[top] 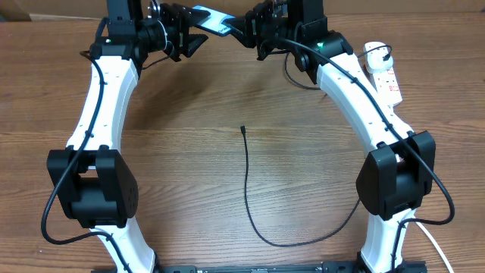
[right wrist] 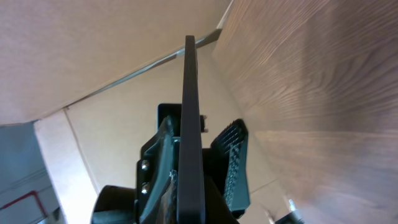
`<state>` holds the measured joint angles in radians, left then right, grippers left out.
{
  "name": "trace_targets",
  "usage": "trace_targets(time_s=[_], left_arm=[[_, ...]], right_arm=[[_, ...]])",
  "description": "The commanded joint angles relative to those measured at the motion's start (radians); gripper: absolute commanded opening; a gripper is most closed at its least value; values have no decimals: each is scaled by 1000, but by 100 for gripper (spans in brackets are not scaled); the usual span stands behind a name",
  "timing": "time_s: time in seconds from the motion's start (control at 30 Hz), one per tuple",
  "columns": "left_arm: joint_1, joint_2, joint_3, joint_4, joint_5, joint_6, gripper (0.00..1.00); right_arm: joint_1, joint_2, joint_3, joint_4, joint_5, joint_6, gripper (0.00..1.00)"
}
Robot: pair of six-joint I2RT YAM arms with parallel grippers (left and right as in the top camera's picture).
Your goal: Plug charger to phone and switch on socket
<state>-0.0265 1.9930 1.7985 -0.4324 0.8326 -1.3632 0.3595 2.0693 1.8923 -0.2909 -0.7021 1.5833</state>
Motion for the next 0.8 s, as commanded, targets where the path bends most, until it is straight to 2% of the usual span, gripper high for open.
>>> trace_targets(time_s=[0.0, 0.2, 0.77], left_arm=[[-2, -36, 5, 3, -14, -30, 48], [-1, -36, 5, 3, -14, -51, 48], [0, -36, 5, 31, -6, -85, 40]], right_arm=[[13, -34, 20, 28, -40, 89, 4], [44, -34, 20, 18, -21, 119, 3], [46, -34, 20, 6, 38, 111, 3]])
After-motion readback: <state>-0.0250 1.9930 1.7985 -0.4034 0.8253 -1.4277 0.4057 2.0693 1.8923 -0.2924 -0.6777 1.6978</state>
